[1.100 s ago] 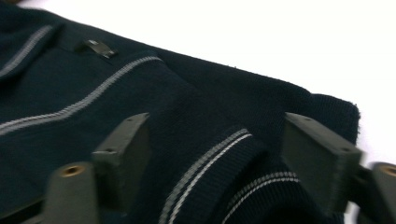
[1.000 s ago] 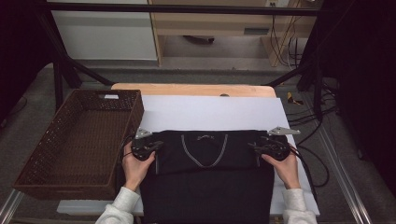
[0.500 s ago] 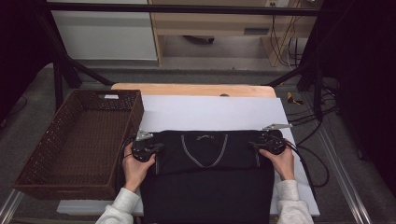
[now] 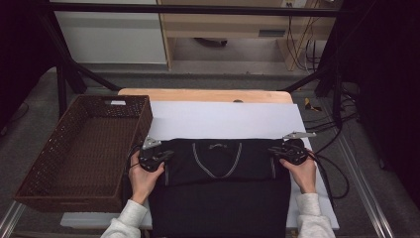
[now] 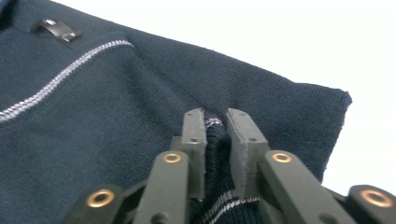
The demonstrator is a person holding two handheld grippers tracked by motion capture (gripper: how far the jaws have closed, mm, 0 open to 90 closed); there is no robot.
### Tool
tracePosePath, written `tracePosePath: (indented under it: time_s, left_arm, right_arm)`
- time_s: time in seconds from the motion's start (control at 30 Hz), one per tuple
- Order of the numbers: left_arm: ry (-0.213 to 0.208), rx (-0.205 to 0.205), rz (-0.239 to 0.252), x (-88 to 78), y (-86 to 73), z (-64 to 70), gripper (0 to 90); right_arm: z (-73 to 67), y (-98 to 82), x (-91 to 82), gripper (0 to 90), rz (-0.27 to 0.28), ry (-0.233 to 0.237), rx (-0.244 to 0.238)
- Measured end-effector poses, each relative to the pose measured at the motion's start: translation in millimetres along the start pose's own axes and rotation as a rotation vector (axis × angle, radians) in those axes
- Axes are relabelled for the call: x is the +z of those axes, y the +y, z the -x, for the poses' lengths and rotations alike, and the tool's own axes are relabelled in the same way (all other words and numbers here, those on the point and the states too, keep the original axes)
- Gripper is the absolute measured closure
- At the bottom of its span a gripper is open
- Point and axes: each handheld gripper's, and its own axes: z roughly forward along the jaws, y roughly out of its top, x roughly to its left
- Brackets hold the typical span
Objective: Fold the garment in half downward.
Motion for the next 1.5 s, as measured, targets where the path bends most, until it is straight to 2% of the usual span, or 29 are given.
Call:
tracePosePath:
  time_s: [0.1, 0.2, 0.33, 0.57, 0.73, 0.87, 0.97, 1.3, 1.5]
  left_arm:
    - [0.000, 0.000, -0.011, 2.0, -2.8, -0.3, 84.1]
    - [-0.005, 0.002, -0.010, 1.4, -3.3, 1.2, 83.8]
    - [-0.019, 0.010, -0.014, -1.2, -4.2, 4.3, 82.8]
    - [-0.032, 0.038, -0.032, -3.0, -6.7, 9.7, 82.7]
    - [-0.026, 0.033, -0.033, -0.4, -7.7, 7.6, 82.6]
    - [-0.020, 0.038, -0.036, 1.1, -8.1, 6.5, 83.3]
    - [-0.004, 0.061, -0.033, -1.8, -7.9, 8.4, 85.6]
    - [-0.028, 0.098, 0.044, -31.2, 3.5, 20.7, 86.3]
    - [-0.080, 0.097, 0.069, -43.5, 4.7, 26.7, 86.4]
  right_arm:
    - [-0.3, -0.7, 3.5, 68.4, 0.014, -0.011, -0.011]
    - [-0.6, -0.4, 0.9, 65.6, 0.057, -0.010, 0.004]
    - [-0.5, -0.4, -1.5, 64.4, 0.068, -0.008, 0.014]
    - [0.3, -2.3, 1.3, 67.7, 0.027, 0.015, 0.029]
    - [1.0, -3.9, 8.4, 65.1, -0.008, 0.010, 0.020]
    - [0.2, -3.5, 9.0, 84.0, 0.004, 0.016, 0.008]
    - [-0.1, -3.4, 3.9, 87.8, 0.022, 0.013, 0.009]
    - [-5.5, 2.8, -33.6, 90.0, 0.104, 0.063, 0.006]
    - [-13.1, 3.5, -46.9, 90.0, 0.100, 0.112, 0.017]
